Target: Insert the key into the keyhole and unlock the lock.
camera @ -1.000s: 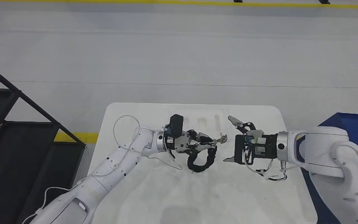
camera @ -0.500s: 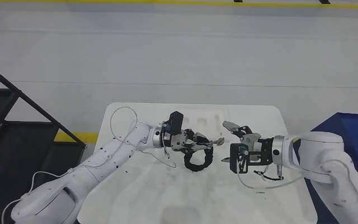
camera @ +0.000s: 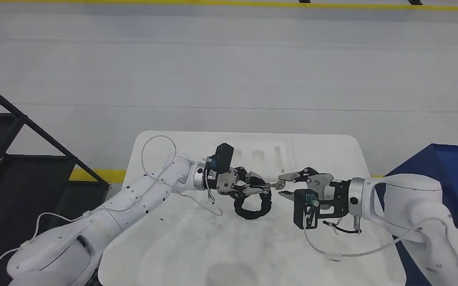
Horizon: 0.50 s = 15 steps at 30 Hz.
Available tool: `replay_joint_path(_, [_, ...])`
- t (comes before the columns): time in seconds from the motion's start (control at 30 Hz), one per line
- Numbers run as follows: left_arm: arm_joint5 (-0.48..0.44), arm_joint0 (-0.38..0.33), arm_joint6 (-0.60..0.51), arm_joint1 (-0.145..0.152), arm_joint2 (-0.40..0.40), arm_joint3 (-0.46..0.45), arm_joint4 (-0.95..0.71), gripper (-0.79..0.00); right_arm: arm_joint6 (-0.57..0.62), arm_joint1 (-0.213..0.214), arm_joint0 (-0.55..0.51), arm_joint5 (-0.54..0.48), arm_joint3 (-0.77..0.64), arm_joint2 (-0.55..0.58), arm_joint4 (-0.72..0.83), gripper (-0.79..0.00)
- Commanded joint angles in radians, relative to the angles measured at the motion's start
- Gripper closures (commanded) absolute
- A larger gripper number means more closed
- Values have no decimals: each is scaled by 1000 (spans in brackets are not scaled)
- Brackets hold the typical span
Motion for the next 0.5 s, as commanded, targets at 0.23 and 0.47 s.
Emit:
replay_joint_path(0.23, [0,-10,18,-1,22,-5,3,0,-30,0,-6,18,19,4,48,-43])
replay_joint_path(0.47, [0,-16,23,-6,34,-8,11,0,-13,3,0,-7,58,2,169,0])
